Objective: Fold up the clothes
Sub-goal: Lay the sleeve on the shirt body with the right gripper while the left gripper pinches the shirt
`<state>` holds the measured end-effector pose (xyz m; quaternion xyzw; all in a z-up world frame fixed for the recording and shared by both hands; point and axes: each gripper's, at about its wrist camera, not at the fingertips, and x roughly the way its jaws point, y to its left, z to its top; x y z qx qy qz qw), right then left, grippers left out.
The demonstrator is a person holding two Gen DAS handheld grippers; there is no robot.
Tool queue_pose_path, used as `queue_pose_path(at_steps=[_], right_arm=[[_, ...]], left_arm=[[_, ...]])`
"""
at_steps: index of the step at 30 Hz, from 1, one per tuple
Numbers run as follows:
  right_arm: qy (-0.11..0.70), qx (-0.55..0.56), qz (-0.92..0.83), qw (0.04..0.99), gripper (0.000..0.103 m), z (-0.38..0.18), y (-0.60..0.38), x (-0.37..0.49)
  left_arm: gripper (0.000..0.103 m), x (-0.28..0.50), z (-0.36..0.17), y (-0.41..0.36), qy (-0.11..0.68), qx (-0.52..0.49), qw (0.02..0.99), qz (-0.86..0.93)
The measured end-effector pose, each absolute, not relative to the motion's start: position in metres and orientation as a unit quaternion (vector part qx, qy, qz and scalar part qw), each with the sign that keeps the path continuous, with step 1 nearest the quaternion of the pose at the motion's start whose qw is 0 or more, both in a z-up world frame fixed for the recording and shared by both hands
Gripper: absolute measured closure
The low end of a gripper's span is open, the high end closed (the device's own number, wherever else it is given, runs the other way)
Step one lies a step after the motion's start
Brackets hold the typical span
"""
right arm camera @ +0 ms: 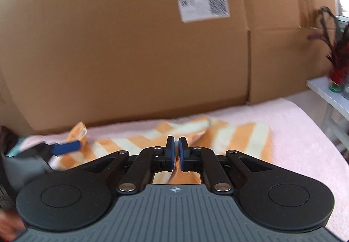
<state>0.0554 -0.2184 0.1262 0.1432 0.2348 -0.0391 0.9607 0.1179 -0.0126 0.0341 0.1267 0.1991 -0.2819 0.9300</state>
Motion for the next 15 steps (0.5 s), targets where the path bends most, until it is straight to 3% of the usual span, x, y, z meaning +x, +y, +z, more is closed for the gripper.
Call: queue_pose_path(at_steps=[3,5,8,11,15], right_arm=[[0.232,0.14,-0.016,0.962,0.098,0.144,-0.211,0.059],[0.236,0.136,-0.002,0.962,0.098,0.149,-0.204,0.062],[0.238,0.141,0.02,0.961,0.099,0.151,-0.196,0.067],[0.235,0.143,0.035,0.961,0.099,0.154,-0.19,0.068],[0.229,0.139,0.039,0.963,0.099,0.155,-0.185,0.068]], left_arm=[[0.001,0.099,0.034,-0.022,0.153,0.163,0.924,-0.309],[0.011,0.091,0.032,-0.026,0.142,0.18,0.917,-0.325],[0.015,0.085,0.026,-0.033,0.13,0.204,0.912,-0.332],[0.031,0.083,0.023,-0.038,0.132,0.217,0.906,-0.339],[0.028,0.083,0.024,-0.039,0.146,0.223,0.901,-0.343]])
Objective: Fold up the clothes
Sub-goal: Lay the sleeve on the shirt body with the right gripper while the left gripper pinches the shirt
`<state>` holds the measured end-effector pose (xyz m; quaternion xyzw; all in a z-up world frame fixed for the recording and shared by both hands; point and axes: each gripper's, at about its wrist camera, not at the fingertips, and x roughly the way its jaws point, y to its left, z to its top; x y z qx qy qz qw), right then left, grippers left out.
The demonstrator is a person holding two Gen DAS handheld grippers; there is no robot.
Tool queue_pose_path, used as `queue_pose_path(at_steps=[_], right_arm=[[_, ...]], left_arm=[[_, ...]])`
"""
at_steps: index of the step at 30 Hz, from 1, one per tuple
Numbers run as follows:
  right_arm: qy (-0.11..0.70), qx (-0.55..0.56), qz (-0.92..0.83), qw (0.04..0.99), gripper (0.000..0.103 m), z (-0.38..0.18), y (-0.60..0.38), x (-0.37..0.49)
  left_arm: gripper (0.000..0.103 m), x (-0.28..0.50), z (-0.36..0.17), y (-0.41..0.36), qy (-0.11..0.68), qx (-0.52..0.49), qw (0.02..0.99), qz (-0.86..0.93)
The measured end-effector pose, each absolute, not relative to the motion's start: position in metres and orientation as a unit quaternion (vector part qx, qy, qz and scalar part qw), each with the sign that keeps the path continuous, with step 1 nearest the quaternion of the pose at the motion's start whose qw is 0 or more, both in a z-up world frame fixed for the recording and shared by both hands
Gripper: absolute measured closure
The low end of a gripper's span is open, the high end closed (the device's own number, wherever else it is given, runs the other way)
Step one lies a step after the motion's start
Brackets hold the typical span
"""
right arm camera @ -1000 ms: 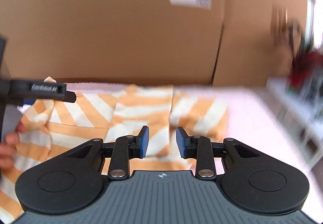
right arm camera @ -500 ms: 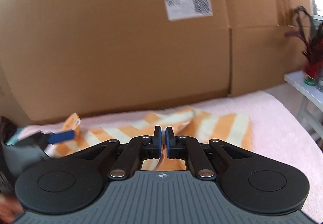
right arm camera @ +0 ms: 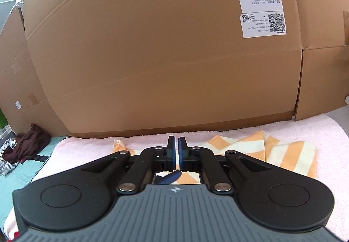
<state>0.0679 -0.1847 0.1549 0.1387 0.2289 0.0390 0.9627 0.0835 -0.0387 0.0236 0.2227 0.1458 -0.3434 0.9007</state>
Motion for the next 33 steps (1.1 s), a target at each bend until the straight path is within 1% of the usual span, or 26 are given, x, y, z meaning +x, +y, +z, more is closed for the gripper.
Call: queue_pose_path(at_steps=[2,3,5,6,7,9,11,13,15,16,17,18,19,21,22,24,27,31,33], right_arm=[[0.222,0.144,0.024,0.964,0.099,0.154,-0.189,0.065],[0.219,0.156,0.009,0.963,0.097,0.153,-0.195,0.062],[0.223,0.178,-0.025,0.958,0.096,0.147,-0.211,0.056],[0.232,0.185,-0.041,0.954,0.094,0.142,-0.219,0.053],[0.245,0.192,-0.058,0.949,0.086,0.135,-0.228,0.051],[0.267,0.204,-0.086,0.938,0.08,0.12,-0.243,0.045],[0.289,0.202,-0.098,0.931,0.078,0.104,-0.251,0.041],[0.305,0.197,-0.094,0.927,0.072,0.092,-0.254,0.039],[0.314,0.192,-0.091,0.926,0.07,0.082,-0.254,0.039],[0.315,0.188,-0.09,0.926,0.07,0.079,-0.254,0.039],[0.316,0.182,-0.087,0.927,0.073,0.078,-0.252,0.038],[0.317,0.174,-0.082,0.929,0.089,0.076,-0.251,0.038],[0.32,0.162,-0.071,0.931,0.096,0.078,-0.25,0.04],[0.303,0.151,-0.067,0.939,0.096,0.086,-0.248,0.04],[0.293,0.162,-0.06,0.94,0.099,0.092,-0.25,0.04],[0.273,0.193,-0.042,0.942,0.099,0.105,-0.253,0.039],[0.251,0.192,-0.026,0.949,0.099,0.125,-0.248,0.042],[0.249,0.197,0.006,0.948,0.099,0.135,-0.237,0.049],[0.254,0.197,0.017,0.947,0.099,0.134,-0.229,0.05]], left_arm=[[0.003,0.081,0.027,-0.033,0.126,0.22,0.907,-0.336],[0.001,0.08,0.028,-0.03,0.113,0.219,0.911,-0.331],[0.001,0.078,0.03,-0.027,0.096,0.219,0.914,-0.327],[0.001,0.079,0.03,-0.027,0.099,0.219,0.913,-0.329],[0.001,0.08,0.03,-0.028,0.104,0.22,0.912,-0.331],[0.001,0.08,0.028,-0.031,0.106,0.231,0.908,-0.334],[0.001,0.078,0.025,-0.034,0.104,0.242,0.903,-0.34],[0.001,0.075,0.026,-0.034,0.098,0.244,0.898,-0.352],[0.001,0.072,0.026,-0.033,0.094,0.246,0.894,-0.362],[0.001,0.072,0.025,-0.034,0.093,0.248,0.892,-0.365],[0.001,0.072,0.024,-0.036,0.093,0.251,0.891,-0.368],[0.001,0.072,0.023,-0.038,0.093,0.252,0.89,-0.369],[0.001,0.072,0.023,-0.039,0.092,0.252,0.889,-0.37],[0.001,0.071,0.022,-0.039,0.092,0.253,0.887,-0.374],[0.001,0.07,0.022,-0.04,0.092,0.254,0.886,-0.376],[0.001,0.068,0.021,-0.041,0.087,0.258,0.884,-0.38],[0.001,0.065,0.019,-0.043,0.083,0.266,0.881,-0.382],[0.001,0.072,0.017,-0.046,0.103,0.265,0.886,-0.368],[0.003,0.081,0.017,-0.046,0.126,0.252,0.89,-0.359]])
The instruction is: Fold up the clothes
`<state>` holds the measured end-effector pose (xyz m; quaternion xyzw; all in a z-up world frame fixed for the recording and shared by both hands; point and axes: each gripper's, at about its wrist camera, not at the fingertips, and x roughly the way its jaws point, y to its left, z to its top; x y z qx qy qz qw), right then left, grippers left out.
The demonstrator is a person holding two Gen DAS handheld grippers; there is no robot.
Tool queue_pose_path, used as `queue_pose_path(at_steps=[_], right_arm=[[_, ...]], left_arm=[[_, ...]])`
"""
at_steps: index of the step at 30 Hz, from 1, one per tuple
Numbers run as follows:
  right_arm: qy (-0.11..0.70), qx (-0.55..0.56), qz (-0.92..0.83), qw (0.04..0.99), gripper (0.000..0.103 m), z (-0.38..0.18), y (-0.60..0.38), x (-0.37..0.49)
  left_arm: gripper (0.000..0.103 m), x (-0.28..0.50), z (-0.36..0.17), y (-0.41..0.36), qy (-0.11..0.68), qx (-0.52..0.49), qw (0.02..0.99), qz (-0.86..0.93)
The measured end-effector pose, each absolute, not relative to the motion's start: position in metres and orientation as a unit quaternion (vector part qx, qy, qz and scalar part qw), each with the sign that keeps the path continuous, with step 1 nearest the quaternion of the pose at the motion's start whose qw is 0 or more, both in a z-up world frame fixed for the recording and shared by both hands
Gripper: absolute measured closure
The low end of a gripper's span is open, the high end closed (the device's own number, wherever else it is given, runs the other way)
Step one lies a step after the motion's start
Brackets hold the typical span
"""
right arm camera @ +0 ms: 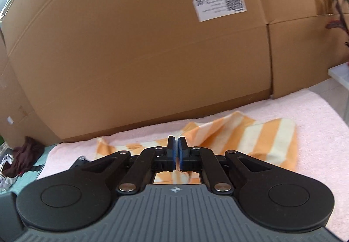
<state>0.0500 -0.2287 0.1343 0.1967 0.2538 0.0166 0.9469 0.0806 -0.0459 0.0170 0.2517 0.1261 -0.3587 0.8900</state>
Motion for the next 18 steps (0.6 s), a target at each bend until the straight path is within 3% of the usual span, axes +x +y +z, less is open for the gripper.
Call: queue_pose_path(at_steps=[3,5,7,9,10,11,12,14,15,18], right_arm=[[0.256,0.2,0.026,0.945,0.099,0.132,-0.22,0.052],[0.254,0.199,0.024,0.946,0.099,0.131,-0.217,0.053],[0.253,0.198,0.021,0.947,0.099,0.131,-0.216,0.055],[0.255,0.204,0.023,0.945,0.099,0.129,-0.216,0.054],[0.254,0.207,0.024,0.944,0.099,0.128,-0.215,0.054],[0.252,0.211,0.025,0.944,0.098,0.127,-0.215,0.053],[0.247,0.219,0.025,0.943,0.094,0.127,-0.216,0.05],[0.227,0.249,0.017,0.941,0.075,0.125,-0.222,0.041],[0.213,0.268,0.01,0.94,0.061,0.124,-0.227,0.035],[0.188,0.302,-0.021,0.934,0.063,0.114,-0.25,0.011]], left_arm=[[0.022,0.091,0.015,-0.045,0.155,0.237,0.893,-0.35],[0.056,0.096,0.014,-0.045,0.172,0.23,0.891,-0.353],[0.079,0.102,0.012,-0.043,0.188,0.218,0.89,-0.355],[0.081,0.108,0.011,-0.041,0.201,0.205,0.89,-0.353],[0.088,0.109,0.011,-0.04,0.203,0.2,0.893,-0.349],[0.102,0.111,0.011,-0.039,0.204,0.194,0.895,-0.346],[0.101,0.112,0.011,-0.038,0.206,0.187,0.897,-0.343],[0.101,0.118,0.012,-0.032,0.214,0.162,0.899,-0.345],[0.101,0.123,0.013,-0.028,0.222,0.14,0.899,-0.349],[0.101,0.138,0.016,-0.014,0.25,0.076,0.901,-0.347]])
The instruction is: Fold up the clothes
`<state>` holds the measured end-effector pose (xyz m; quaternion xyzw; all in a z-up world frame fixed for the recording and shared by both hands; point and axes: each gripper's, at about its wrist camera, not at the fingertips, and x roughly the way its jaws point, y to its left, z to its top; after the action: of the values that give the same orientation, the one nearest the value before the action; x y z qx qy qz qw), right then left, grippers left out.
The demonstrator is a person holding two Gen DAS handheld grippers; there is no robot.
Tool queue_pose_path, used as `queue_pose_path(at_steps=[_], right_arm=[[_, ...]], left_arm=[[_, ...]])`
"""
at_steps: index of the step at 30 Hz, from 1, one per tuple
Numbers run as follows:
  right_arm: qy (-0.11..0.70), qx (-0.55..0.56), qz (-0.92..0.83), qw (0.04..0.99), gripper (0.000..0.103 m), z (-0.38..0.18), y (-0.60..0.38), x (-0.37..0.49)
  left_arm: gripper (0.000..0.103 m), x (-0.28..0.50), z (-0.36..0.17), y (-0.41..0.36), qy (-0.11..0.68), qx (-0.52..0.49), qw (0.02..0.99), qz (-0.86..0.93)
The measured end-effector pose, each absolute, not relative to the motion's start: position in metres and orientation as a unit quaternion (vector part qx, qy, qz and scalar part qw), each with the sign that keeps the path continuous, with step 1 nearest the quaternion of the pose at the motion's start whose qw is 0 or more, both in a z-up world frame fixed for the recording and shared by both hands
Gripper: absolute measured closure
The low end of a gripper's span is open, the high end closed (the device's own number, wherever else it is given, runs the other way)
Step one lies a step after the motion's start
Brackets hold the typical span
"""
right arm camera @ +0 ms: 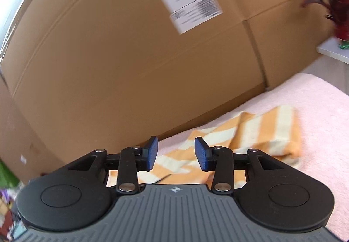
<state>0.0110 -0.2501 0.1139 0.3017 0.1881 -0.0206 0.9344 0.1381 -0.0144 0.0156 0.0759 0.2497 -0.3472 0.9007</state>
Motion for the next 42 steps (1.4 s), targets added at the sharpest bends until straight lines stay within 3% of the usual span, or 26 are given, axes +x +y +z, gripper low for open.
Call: queue_pose_path(at_steps=[2,7,9,13,16,17,26,42], right_arm=[[0.2,0.299,-0.048,0.932,0.068,0.101,-0.263,-0.007],[0.234,0.354,-0.038,0.904,0.068,0.052,-0.286,-0.047],[0.213,0.385,-0.019,0.898,0.071,0.037,-0.289,-0.059],[0.134,0.42,0.008,0.898,0.066,0.031,-0.291,-0.078],[0.123,0.459,-0.032,0.879,0.064,0.024,-0.3,-0.083],[0.126,0.467,-0.042,0.874,0.075,0.022,-0.302,-0.082],[0.135,0.474,-0.055,0.869,0.083,0.018,-0.304,-0.078],[0.121,0.49,-0.047,0.862,0.084,0.009,-0.304,-0.079]], left_arm=[[0.102,0.147,0.017,-0.006,0.264,0.043,0.902,-0.339],[0.102,0.159,0.013,0.003,0.277,-0.001,0.904,-0.326],[0.102,0.16,0.014,0.009,0.271,-0.025,0.904,-0.331],[0.102,0.159,0.01,0.009,0.255,-0.019,0.912,-0.319],[0.102,0.162,0.012,0.008,0.264,-0.027,0.913,-0.311],[0.102,0.163,0.015,0.009,0.272,-0.039,0.91,-0.309],[0.102,0.161,0.072,0.006,0.306,-0.093,0.894,-0.315],[0.102,0.158,0.149,0.02,0.317,-0.2,0.885,-0.277]])
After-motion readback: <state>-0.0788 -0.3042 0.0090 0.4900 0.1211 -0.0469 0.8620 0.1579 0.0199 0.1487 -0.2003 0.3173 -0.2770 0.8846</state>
